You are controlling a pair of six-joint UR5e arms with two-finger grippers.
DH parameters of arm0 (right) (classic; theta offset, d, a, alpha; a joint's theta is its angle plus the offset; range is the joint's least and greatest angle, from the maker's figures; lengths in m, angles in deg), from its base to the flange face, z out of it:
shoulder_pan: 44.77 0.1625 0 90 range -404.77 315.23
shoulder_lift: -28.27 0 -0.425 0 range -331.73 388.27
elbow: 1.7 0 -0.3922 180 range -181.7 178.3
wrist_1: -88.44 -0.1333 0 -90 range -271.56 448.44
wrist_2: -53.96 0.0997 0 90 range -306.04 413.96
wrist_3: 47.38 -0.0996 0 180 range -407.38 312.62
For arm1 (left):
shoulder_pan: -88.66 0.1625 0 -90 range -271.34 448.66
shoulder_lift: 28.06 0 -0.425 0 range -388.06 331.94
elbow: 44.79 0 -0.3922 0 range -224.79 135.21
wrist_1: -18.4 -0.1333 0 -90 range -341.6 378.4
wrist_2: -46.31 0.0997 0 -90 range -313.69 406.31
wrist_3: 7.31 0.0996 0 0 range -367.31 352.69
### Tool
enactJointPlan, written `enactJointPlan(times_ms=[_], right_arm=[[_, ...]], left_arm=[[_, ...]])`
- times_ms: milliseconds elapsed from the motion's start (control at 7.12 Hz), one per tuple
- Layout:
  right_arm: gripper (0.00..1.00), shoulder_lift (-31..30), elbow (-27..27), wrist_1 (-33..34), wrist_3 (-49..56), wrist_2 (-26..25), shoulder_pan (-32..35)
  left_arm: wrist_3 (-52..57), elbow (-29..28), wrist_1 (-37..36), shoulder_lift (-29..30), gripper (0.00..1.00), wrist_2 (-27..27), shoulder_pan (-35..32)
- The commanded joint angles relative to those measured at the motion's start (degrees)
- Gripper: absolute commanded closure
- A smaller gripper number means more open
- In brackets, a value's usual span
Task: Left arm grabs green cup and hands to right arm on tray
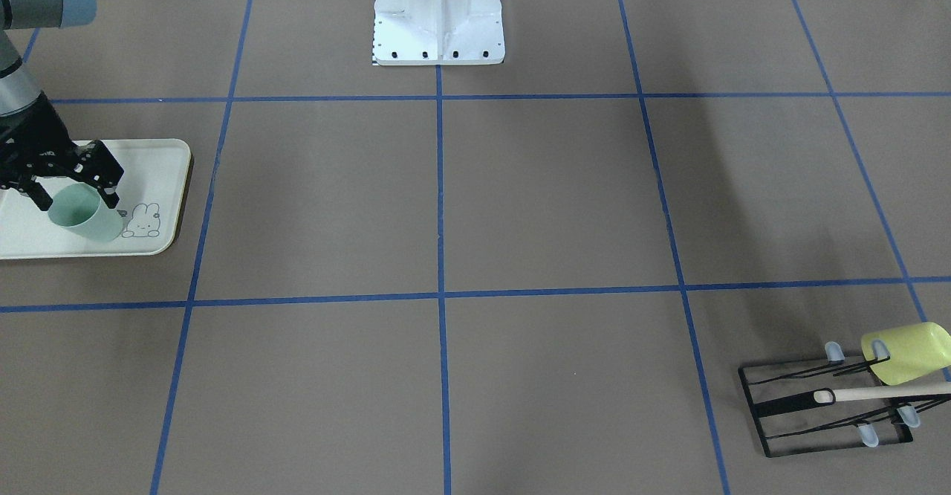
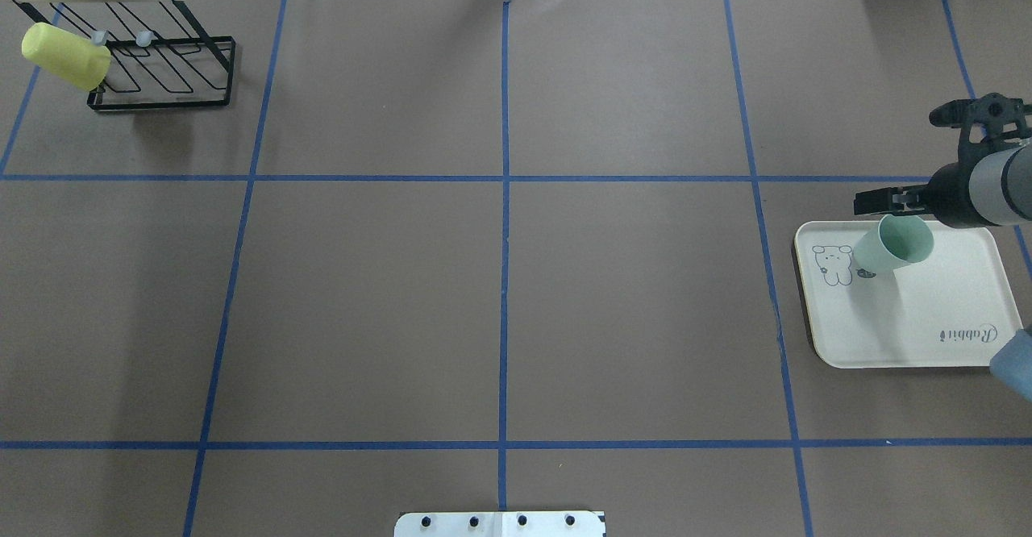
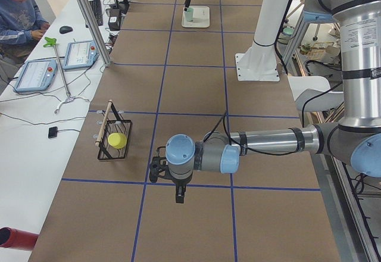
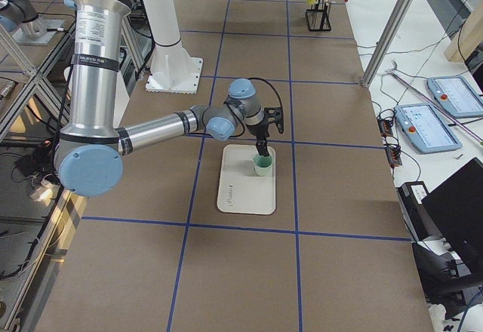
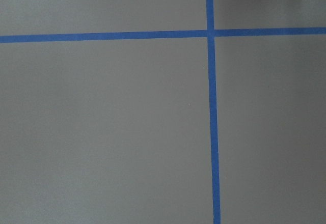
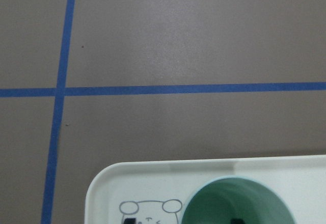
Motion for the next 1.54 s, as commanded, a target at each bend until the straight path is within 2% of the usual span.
enactJointPlan(times_ms=[0, 281, 702, 1124, 1404], right_arm=[[0.0, 2.07, -0.26, 7.66, 13.85, 7.87, 9.25], [0.0, 1.64, -1.65, 13.56, 28.96, 16.31, 19.18], [0.0, -0.29, -5.52, 21.04, 49.64, 17.49, 27.81], [0.0, -5.82, -7.28, 21.5, 53.56, 17.14, 29.42], [0.0, -4.17, -8.61, 20.97, 53.39, 16.79, 29.42]], left_arm=[[-0.1, -0.14, 0.4, 0.34, 0.0, -0.03, 0.03], [-0.28, 0.21, -0.38, 1.04, 0.0, -0.12, 0.03], [-0.1, 0.56, -0.48, 0.96, 0.0, -0.56, 0.03], [0.16, 1.7, -0.65, 0.52, 0.0, -0.56, 0.03], [0.25, 2.31, -3.88, 1.13, 0.0, -0.47, 0.47]])
